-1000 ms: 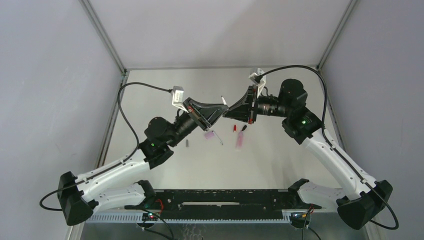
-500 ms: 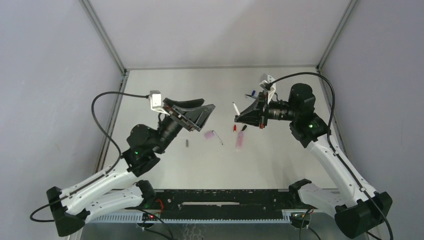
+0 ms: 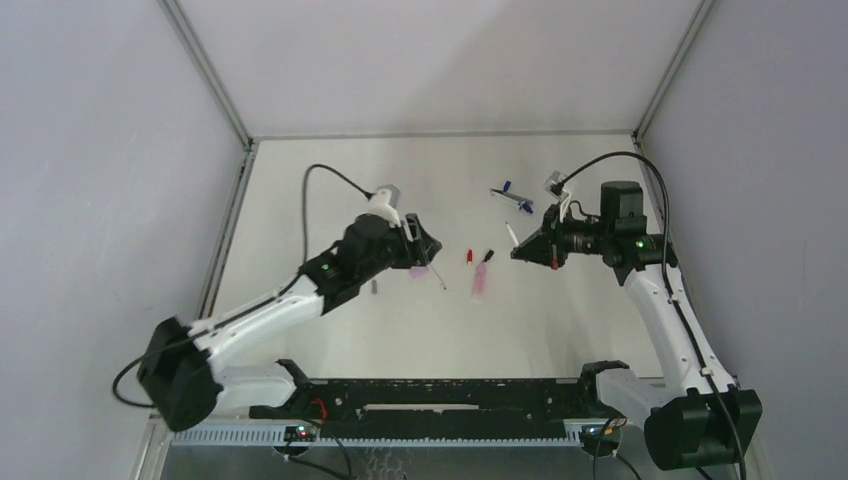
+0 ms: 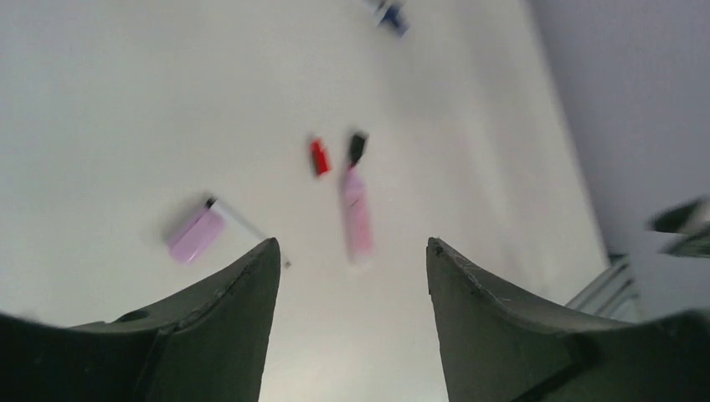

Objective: Insert the pens into the pen caps
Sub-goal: Pick up the pen cap from the center of the board.

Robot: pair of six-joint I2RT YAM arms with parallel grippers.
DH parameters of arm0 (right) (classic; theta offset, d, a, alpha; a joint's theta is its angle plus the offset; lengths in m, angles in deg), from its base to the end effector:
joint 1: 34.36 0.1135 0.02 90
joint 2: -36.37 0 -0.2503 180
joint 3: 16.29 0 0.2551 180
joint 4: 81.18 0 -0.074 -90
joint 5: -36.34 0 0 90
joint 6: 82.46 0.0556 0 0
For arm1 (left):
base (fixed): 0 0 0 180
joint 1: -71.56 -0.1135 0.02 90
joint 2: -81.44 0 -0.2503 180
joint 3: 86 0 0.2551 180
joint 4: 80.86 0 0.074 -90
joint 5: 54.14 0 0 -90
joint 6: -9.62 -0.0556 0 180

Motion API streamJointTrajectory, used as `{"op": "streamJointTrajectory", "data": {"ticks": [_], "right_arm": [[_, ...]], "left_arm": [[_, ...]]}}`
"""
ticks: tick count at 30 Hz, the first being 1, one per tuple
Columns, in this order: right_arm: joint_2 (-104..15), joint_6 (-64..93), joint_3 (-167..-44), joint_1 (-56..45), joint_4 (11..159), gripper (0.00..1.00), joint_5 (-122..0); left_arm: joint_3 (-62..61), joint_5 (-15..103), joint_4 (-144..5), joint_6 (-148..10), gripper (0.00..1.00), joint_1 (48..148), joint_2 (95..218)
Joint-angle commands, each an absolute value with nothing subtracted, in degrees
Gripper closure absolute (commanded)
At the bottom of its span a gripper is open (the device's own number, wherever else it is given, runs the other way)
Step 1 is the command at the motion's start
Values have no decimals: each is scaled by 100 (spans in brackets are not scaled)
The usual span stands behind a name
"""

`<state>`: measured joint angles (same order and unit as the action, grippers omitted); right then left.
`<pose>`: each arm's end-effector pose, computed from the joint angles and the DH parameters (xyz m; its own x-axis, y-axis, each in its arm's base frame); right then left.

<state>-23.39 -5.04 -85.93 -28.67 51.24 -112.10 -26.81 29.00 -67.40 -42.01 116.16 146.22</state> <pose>0.2210 0.0696 0.3105 -0.4365 -0.1581 -0.8857 -0.8380 0.4299 0.3362 0.2107 -0.1984 0.2729 -0.5650 -0.3083 -0.7653 0.3393 0.7587 -0.5562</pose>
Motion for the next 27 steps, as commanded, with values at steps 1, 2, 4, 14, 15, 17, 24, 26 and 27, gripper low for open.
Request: {"op": "streamJointTrajectory", "data": {"ticks": [1,2,4,14,15,17,24,26,27], "right_arm": [[-2311,-1080,-8412,-3135,4477,100,-11040],[-2284,-1059,-8320,-3200,4509,100,-11014],[-2216,-1008,-8127,-3295,4600,100,-10900],[-2031,-696,-7596,-3594,5112,100,-10688],[-2032,-651,-7557,-3597,5168,100,-10699],[-2039,-573,-7481,-3598,5268,100,-10710],[-2068,-418,-7385,-3577,5466,100,-10712],[-2080,-400,-7376,-3567,5488,100,-10733],[-2088,-384,-7375,-3564,5496,100,-10743]], "left_arm": [[-1725,3166,-5793,-4007,32,11543,15655],[-1504,3194,-5642,-4004,33,11543,15974],[-1119,3293,-5414,-4007,34,11552,16558],[887,3280,-4392,-4187,43,11786,18979],[1077,3312,-4308,-4193,45,11814,19173],[1415,3365,-4158,-4234,47,11860,19508],[2196,3321,-3689,-4321,54,11920,20313],[2335,3231,-3594,-4362,55,11920,20433],[2419,3182,-3539,-4397,57,11927,20500]]}}
